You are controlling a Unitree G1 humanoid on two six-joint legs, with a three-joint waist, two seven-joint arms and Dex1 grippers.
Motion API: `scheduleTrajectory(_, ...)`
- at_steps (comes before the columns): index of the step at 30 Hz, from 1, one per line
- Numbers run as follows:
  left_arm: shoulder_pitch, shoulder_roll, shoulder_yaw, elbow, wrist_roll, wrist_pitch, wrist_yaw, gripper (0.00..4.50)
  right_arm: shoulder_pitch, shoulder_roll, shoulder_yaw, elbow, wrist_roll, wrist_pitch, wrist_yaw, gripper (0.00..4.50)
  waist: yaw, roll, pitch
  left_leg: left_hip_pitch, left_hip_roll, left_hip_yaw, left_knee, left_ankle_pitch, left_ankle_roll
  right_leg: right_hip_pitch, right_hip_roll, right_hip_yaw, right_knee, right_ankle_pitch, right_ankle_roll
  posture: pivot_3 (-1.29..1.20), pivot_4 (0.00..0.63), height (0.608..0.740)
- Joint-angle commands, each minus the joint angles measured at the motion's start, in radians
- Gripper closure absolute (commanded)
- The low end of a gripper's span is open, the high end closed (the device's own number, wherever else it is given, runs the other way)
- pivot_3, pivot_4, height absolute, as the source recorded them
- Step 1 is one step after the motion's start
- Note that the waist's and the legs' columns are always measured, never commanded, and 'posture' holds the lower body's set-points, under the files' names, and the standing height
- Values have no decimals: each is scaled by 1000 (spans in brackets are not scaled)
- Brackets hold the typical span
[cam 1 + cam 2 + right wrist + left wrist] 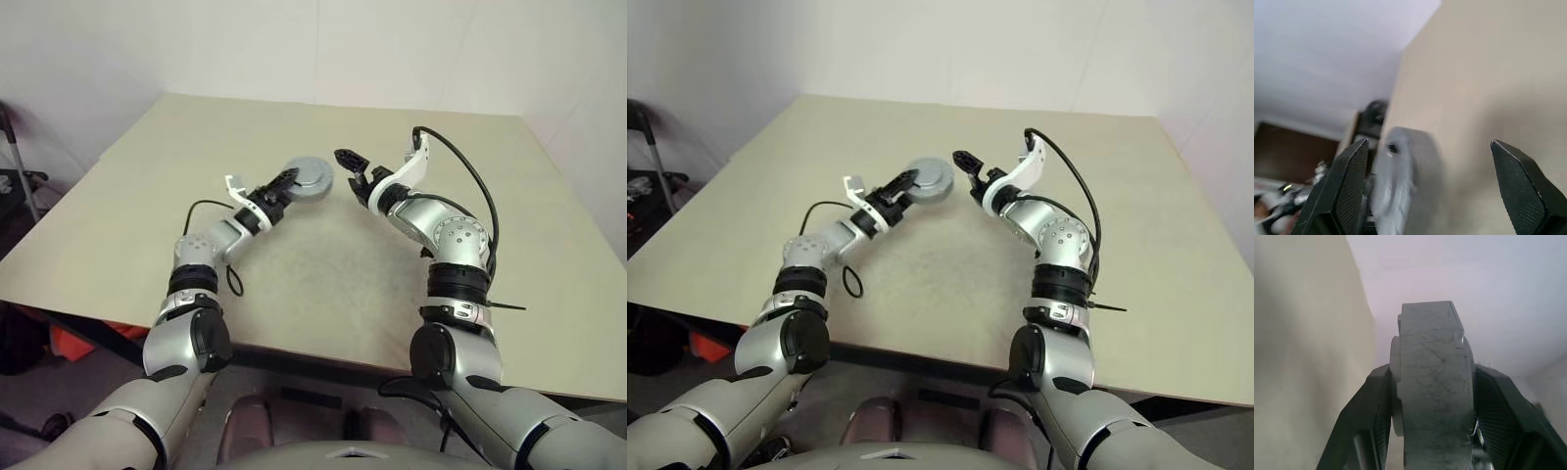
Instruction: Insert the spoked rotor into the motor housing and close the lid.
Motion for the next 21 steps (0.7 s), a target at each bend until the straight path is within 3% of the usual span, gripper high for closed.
scheduleTrajectory(1, -19, 71, 57, -5, -3, -129, 16, 2407, 1, -10, 5, -18, -2, -18, 18, 37, -2, 0, 0, 0, 0, 0, 0, 0, 0, 0, 0, 0, 0, 0, 0, 0, 0, 740)
scheduleTrajectory(8, -38, 131, 79, 138, 51, -252, 152, 2407, 3, -10, 5, -19, 5, -19, 16, 37, 12, 0, 0, -2, 0, -1, 0, 0, 0, 0, 0, 0, 0, -1, 1, 0, 0, 740)
scheduleTrajectory(19, -66, 154, 102, 254, 102, -382, 222, 2407, -6, -8, 20, 6, -1, -14, 22, 37, 22, -2, 1, -1, 0, -1, 3, 1, -1, 1, -1, 0, 2, 0, 2, 0, 0, 740)
scheduleTrajectory(21, -64, 165, 102, 263, 114, -413, 238, 1657, -7, -11, 20, 13, -1, -12, 23, 0, 19, -2, 1, 0, 0, -1, 3, 1, -1, 2, -1, 0, 2, 0, 2, 0, 0, 740)
